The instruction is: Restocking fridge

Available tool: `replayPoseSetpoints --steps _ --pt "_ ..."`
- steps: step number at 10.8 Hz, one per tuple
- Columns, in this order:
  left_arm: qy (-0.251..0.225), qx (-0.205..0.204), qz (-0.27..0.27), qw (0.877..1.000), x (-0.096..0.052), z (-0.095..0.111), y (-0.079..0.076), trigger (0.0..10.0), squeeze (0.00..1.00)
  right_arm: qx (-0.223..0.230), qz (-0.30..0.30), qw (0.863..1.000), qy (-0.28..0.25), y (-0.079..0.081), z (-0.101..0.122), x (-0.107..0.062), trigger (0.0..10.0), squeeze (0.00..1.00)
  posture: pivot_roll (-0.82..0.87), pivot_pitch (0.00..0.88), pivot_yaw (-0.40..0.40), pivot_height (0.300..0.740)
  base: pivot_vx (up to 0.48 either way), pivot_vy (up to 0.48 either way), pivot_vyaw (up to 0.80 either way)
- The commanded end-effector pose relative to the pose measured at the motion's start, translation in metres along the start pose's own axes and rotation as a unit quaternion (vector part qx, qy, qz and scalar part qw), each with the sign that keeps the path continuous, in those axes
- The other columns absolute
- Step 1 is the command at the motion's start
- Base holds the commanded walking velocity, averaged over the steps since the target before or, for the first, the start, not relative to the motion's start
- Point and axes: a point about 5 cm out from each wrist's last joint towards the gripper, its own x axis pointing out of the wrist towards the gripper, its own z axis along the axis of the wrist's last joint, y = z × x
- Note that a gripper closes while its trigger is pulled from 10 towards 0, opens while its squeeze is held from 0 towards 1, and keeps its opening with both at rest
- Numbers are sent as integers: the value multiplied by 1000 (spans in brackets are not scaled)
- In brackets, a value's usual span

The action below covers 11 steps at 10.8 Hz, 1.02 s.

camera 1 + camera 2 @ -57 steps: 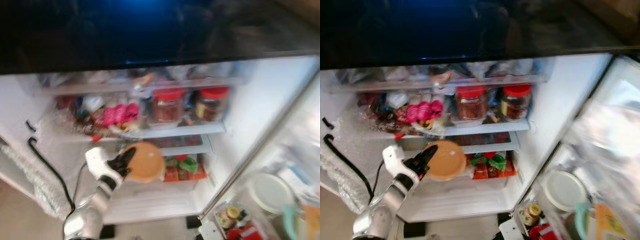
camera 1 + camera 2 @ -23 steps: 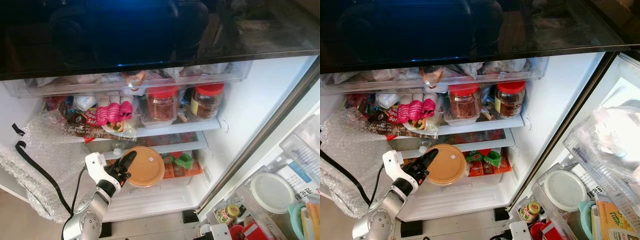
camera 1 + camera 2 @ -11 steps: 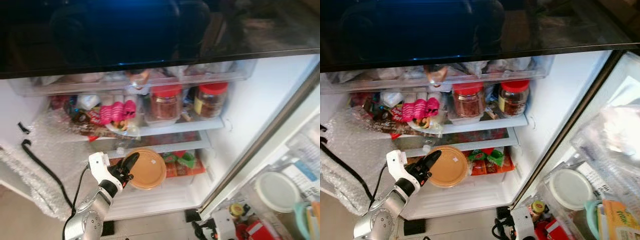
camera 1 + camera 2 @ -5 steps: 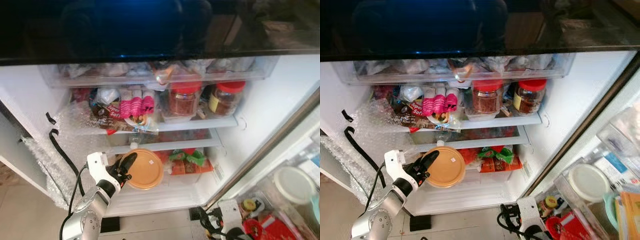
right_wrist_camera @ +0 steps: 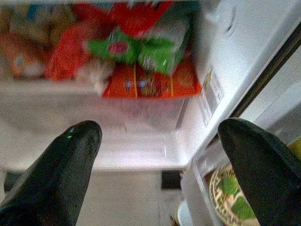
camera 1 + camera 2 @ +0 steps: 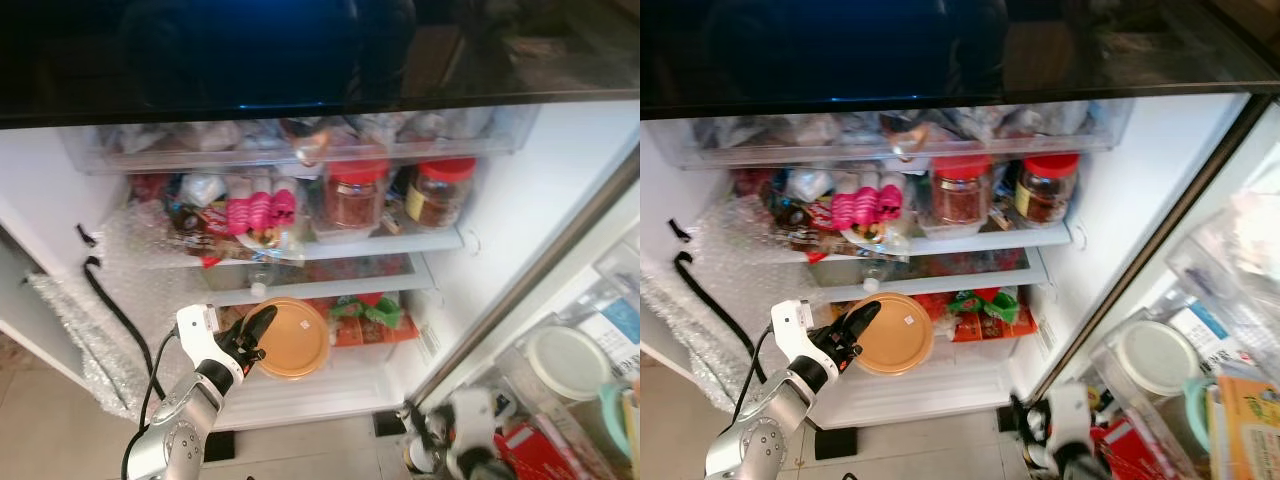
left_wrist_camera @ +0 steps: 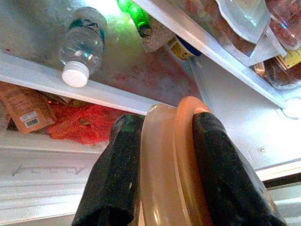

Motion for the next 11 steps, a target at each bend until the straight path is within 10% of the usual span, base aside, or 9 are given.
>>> replayPoseSetpoints --steps 1,11 --pt "4 8 1 1000 0 -2 0 10000 0 10 -7 1000 -21 -3 7 1 10000 0 -181 74 -29 740 0 0 0" --pt "4 12 2 1000 -2 0 2 10000 0 31 11 997 -64 5 22 -1 10000 0 -178 77 -23 740 0 0 0"
